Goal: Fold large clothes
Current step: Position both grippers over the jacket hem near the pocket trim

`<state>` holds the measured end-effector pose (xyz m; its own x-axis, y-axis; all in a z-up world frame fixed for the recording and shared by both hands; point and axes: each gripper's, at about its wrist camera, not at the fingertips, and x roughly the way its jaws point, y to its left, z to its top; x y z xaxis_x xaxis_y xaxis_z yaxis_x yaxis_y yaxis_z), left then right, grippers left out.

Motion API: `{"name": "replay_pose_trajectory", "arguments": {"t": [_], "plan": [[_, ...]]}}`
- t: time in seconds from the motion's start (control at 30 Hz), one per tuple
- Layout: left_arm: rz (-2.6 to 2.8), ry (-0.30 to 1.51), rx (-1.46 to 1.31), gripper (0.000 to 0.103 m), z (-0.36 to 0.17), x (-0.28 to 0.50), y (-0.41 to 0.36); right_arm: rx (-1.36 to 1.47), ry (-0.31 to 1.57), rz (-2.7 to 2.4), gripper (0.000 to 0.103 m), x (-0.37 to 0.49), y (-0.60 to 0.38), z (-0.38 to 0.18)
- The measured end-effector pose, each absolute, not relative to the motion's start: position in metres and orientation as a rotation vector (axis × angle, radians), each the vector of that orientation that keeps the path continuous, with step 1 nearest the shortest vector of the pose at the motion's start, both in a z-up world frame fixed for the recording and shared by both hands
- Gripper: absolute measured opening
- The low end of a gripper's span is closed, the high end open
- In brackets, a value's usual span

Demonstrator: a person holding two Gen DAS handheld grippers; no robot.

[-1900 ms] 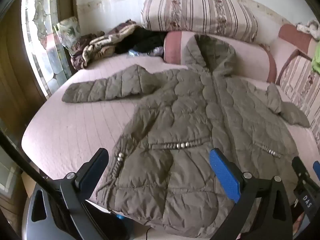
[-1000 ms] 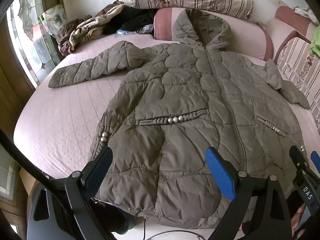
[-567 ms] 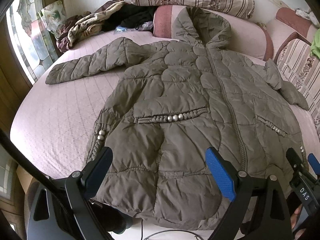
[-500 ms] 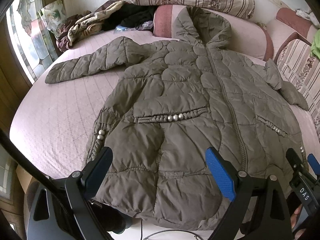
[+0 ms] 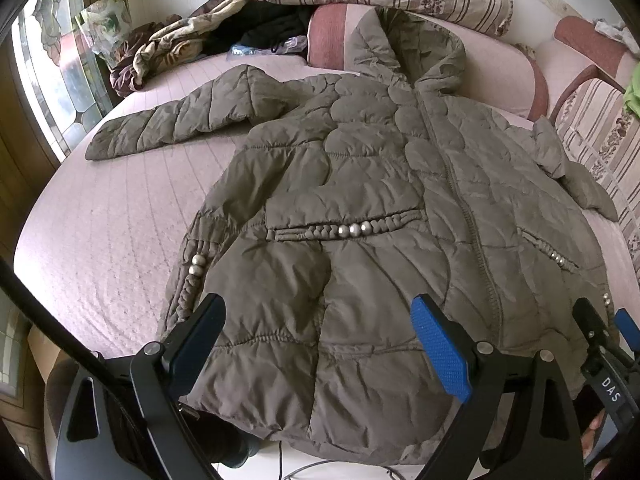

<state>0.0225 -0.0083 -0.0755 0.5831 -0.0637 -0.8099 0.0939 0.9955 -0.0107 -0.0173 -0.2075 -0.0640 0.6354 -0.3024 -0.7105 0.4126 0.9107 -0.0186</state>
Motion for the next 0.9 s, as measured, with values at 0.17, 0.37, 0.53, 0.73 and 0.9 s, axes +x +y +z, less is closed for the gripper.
{"name": "replay_pose_trajectory", "arguments": {"t": [0.17, 0.37, 0.53, 0.73, 0.9], "plan": [[-0.064, 0.979, 0.049, 0.094, -0.1, 0.034, -0.005, 0.151, 0.797, -0.414, 0.103, -0.016, -0.21, -0.068], [-0.033, 0.999, 0.098, 0.094, -0.125, 0.04, -0.003, 0.155, 0.797, -0.419, 0.103, -0.016, -0.212, -0.068], [0.0, 0.983, 0.158, 0.1, -0.133, 0.039, -0.007, 0.156, 0.805, -0.415, 0.103, -0.016, -0.213, -0.069], [-0.009, 1.013, 0.112, 0.103, -0.137, 0.042, 0.0, 0.16, 0.801, -0.419, 0.103, -0.015, -0.214, -0.069], [-0.002, 1.014, 0.116, 0.103, -0.138, 0.041, 0.001, 0.162, 0.807, -0.417, 0.103, -0.014, -0.214, -0.07]]}}
